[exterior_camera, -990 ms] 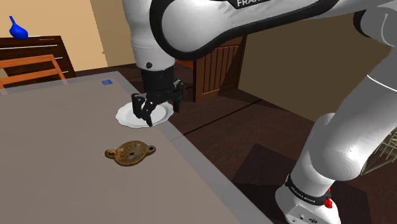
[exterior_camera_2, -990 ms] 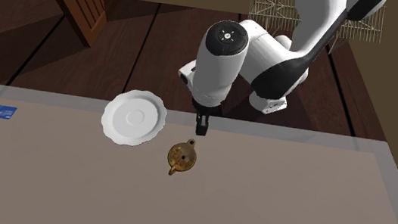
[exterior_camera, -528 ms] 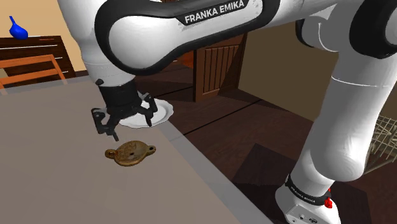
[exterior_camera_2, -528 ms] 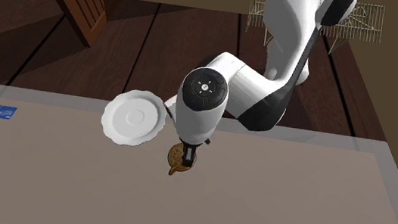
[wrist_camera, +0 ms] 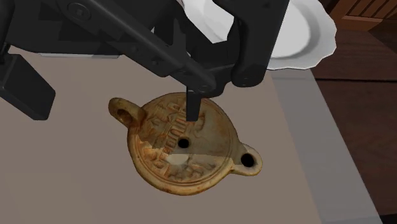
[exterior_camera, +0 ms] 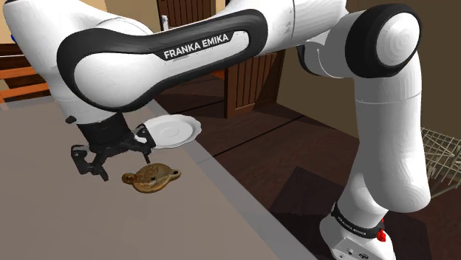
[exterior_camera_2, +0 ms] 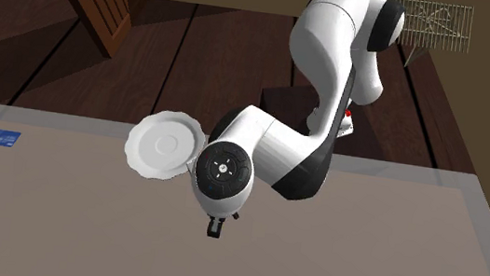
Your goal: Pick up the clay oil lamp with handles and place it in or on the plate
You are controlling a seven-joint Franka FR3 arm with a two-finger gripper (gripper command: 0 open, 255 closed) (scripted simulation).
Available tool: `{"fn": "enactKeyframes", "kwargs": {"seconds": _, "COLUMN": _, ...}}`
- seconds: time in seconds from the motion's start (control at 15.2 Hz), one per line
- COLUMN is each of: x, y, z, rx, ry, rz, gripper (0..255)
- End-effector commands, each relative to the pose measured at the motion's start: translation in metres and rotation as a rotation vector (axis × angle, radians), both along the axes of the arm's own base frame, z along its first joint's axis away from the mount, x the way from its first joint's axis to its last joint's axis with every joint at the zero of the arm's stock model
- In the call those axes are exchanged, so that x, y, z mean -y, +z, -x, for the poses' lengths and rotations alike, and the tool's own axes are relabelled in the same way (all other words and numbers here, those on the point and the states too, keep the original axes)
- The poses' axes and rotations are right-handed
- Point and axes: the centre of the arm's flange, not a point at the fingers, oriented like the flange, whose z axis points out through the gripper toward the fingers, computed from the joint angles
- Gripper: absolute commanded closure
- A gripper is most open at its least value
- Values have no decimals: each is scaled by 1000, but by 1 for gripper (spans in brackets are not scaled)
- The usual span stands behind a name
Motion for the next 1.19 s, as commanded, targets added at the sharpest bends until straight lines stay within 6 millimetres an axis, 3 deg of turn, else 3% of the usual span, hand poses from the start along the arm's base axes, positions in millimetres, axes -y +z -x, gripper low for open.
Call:
{"fn": "enactKeyframes", "kwargs": {"seconds": 0.0, "x": -1, "y": -11, "z": -1, "rx": 0, "ry": -2, "rz": 0, "gripper": 0}}
{"fn": "enactKeyframes", "kwargs": {"seconds": 0.26, "x": 1, "y": -29, "z": -2, "rx": 0, "ry": -2, "rz": 0, "gripper": 0}}
{"fn": "enactKeyframes", "kwargs": {"seconds": 0.73, "x": 1, "y": -29, "z": -2, "rx": 0, "ry": -2, "rz": 0, "gripper": 0}}
{"fn": "enactKeyframes", "kwargs": {"seconds": 0.79, "x": 1, "y": -29, "z": -2, "rx": 0, "ry": -2, "rz": 0, "gripper": 255}}
{"fn": "enactKeyframes", "kwargs": {"seconds": 1.12, "x": 1, "y": -29, "z": -2, "rx": 0, "ry": -2, "rz": 0, "gripper": 255}}
